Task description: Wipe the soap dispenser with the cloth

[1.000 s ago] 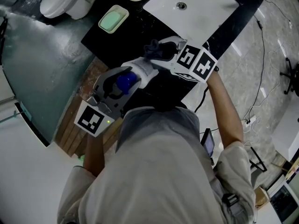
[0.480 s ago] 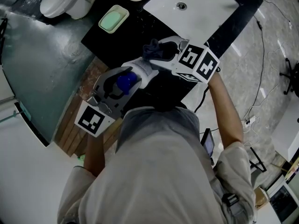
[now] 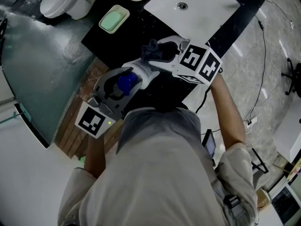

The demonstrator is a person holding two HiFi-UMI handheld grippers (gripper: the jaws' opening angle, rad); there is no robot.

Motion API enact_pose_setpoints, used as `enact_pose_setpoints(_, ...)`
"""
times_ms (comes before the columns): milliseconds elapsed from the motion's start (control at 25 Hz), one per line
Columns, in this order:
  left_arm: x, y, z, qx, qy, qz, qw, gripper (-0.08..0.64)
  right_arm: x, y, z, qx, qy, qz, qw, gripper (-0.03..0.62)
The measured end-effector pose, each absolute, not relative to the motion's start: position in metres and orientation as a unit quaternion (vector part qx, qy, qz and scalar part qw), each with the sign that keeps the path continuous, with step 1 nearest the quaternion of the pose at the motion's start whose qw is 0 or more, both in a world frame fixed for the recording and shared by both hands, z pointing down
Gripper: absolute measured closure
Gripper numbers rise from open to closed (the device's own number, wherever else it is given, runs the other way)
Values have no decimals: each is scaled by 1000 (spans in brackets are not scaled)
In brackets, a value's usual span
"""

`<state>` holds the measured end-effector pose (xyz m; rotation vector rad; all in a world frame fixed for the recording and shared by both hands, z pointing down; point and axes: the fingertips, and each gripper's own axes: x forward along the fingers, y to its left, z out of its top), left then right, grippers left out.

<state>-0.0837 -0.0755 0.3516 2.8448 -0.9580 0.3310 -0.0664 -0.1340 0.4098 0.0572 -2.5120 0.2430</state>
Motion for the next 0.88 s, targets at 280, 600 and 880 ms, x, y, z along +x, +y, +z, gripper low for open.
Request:
enact_pose_setpoints(280, -84, -75, 350, 941, -316, 110, 59, 414, -72, -130, 398, 15, -950, 87, 299, 430)
enact_pose_setpoints(600, -84, -76, 350, 940, -318, 107, 62, 414, -80, -127, 387, 5, -954, 80, 290, 430)
enact_pose_setpoints(880, -83, -77, 351, 940, -316, 110, 59, 414, -85, -127, 380, 0, -957, 75, 282, 430)
